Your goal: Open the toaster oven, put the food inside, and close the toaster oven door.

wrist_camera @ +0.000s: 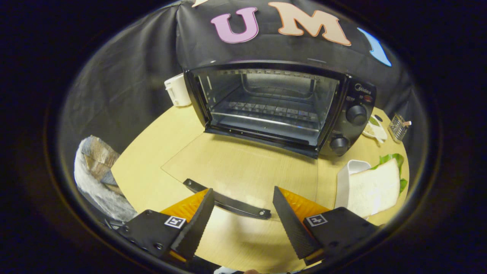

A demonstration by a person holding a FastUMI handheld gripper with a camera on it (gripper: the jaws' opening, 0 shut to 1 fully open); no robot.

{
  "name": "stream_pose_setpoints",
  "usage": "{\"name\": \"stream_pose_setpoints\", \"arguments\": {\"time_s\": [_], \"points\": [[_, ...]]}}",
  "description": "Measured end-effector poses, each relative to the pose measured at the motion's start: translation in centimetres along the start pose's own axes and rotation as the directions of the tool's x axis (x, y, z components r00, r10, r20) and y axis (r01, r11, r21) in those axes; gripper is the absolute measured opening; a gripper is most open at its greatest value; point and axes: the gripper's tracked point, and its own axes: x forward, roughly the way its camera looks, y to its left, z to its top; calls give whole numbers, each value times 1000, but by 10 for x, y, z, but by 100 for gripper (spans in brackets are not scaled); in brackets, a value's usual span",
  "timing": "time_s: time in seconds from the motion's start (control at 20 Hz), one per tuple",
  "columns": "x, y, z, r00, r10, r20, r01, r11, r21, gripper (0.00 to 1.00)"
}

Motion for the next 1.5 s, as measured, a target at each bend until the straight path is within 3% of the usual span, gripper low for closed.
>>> {"name": "stream_pose_setpoints", "arguments": {"time_s": [0.2, 0.4, 0.85, 1.1, 1.5], "points": [[-11, -6, 9, 999, 27, 37, -28, 999, 25, 98], [-30, -34, 35, 991, -1, 131, -3, 999, 32, 98], [-95, -178, 101, 923, -215, 318, 194, 976, 96, 98], [-108, -252, 77, 906, -316, 281, 284, 947, 147, 98], [-74, -269, 9, 959, -248, 134, 214, 949, 230, 98]]}}
